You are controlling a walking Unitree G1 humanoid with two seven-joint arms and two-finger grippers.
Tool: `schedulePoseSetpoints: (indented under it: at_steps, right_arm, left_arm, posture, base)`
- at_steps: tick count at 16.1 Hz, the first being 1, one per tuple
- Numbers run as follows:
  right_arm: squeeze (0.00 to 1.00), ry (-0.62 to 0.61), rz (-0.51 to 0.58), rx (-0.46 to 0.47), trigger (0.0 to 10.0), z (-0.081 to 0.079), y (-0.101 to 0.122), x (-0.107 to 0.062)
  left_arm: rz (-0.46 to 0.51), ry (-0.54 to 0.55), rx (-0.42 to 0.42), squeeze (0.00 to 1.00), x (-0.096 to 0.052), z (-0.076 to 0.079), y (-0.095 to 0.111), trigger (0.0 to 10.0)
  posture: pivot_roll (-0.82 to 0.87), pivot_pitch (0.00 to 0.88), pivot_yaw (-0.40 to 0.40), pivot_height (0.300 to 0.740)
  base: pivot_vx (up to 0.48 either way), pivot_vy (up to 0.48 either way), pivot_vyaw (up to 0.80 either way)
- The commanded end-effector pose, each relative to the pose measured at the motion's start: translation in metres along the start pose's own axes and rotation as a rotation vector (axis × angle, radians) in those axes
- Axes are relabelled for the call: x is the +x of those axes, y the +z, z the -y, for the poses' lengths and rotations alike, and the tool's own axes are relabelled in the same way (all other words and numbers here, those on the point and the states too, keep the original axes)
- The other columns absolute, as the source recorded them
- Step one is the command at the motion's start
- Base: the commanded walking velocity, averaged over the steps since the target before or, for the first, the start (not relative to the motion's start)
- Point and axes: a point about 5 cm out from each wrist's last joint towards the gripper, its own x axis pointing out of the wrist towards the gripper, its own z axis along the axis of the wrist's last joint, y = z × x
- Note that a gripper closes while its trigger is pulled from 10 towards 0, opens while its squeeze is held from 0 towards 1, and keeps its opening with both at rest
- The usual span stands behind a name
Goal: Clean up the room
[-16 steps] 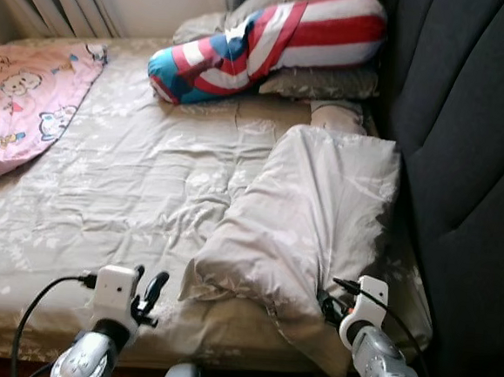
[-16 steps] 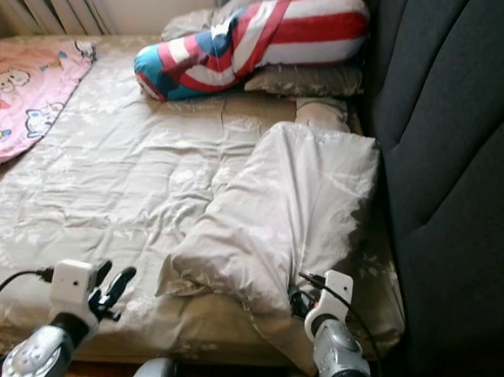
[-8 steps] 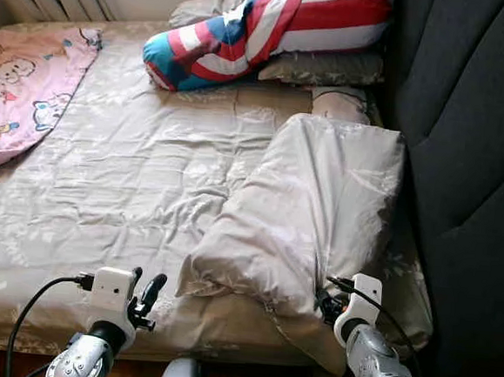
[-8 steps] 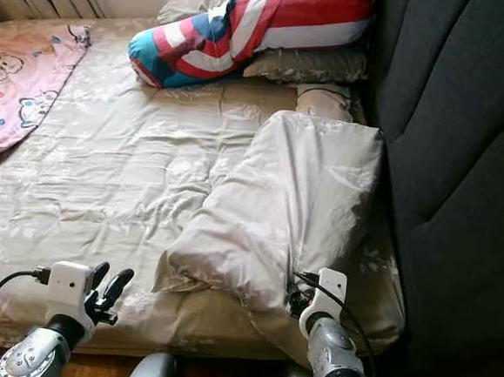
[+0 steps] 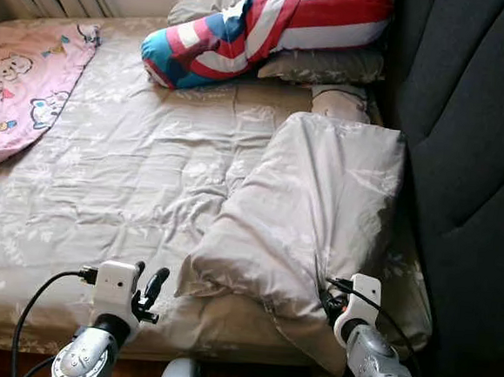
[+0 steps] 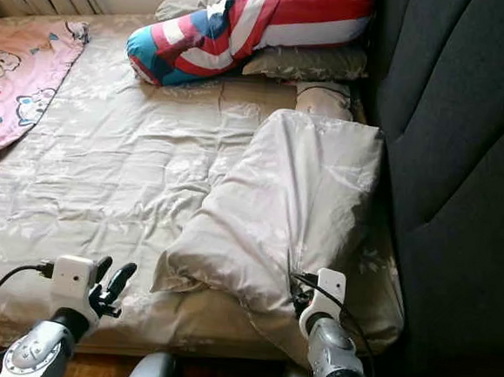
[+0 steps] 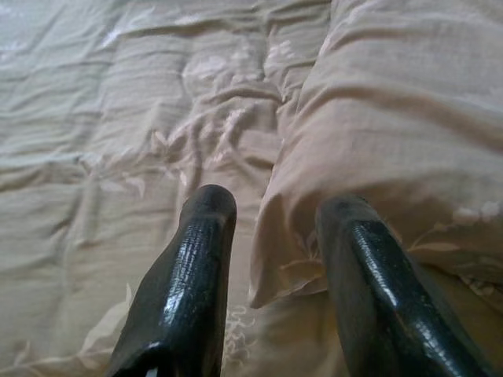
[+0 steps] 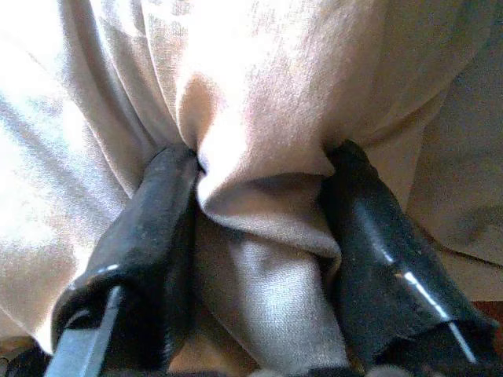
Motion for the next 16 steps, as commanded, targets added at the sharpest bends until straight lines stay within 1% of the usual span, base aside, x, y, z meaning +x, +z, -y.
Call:
schedulePoseSetpoints:
  at_steps: [1, 6, 8, 9, 12, 13, 14, 16]
  right_arm:
    - [0.00, -0.006, -0.105, 0.002, 0.0, 0.000, -0.027, -0.004]
    - [0.00, 0.000, -0.086, 0.009, 0.0, -0.003, -0.020, -0.002]
    - [0.00, -0.005, -0.086, 0.005, 0.0, 0.001, -0.022, -0.003]
    - [0.00, -0.022, -0.091, 0.000, 0.0, 0.005, -0.023, -0.004]
    - [0.00, -0.087, -0.075, -0.014, 0.0, 0.020, -0.019, -0.006]
    - [0.00, -0.141, -0.038, -0.045, 0.0, 0.032, -0.009, -0.007]
    - [0.00, -0.175, -0.024, -0.077, 0.0, 0.038, -0.004, -0.008]
    - [0.00, -0.318, 0.015, -0.127, 0.0, 0.067, 0.013, -0.014]
  left_arm:
    - [-0.023, 0.007, 0.002, 0.00, -0.002, -0.001, -0.005, 10.0]
    - [-0.004, 0.007, -0.009, 0.00, 0.012, 0.004, -0.004, 10.0]
    - [0.000, 0.010, -0.016, 0.00, 0.016, 0.006, -0.004, 10.0]
    - [0.001, 0.011, -0.019, 0.00, 0.018, 0.006, -0.005, 10.0]
    - [0.009, 0.018, -0.027, 0.00, 0.024, 0.008, -0.006, 10.0]
    - [0.015, 0.019, -0.030, 0.00, 0.027, 0.009, -0.006, 10.0]
    - [0.017, 0.019, -0.032, 0.00, 0.028, 0.010, -0.006, 10.0]
    - [0.024, 0.021, -0.035, 0.00, 0.031, 0.011, -0.006, 10.0]
  posture:
    - [0.07, 0.200, 0.076, 0.657]
    - [0.05, 0.167, 0.060, 0.657]
    - [0.04, 0.146, 0.050, 0.657]
    - [0.03, 0.138, 0.044, 0.657]
    - [0.02, 0.116, 0.033, 0.657]
    - [0.02, 0.106, 0.028, 0.657]
    - [0.01, 0.100, 0.025, 0.657]
    - [0.00, 0.091, 0.019, 0.657]
  base:
    - [0.000, 0.000, 0.00]
    - [0.000, 0.000, 0.00]
    - [0.000, 0.000, 0.00]
    - [0.000, 0.000, 0.00]
    - [0.000, 0.000, 0.00]
    - [0.000, 0.000, 0.00]
    - [0.000, 0.000, 0.00]
    - [0.000, 0.000, 0.00]
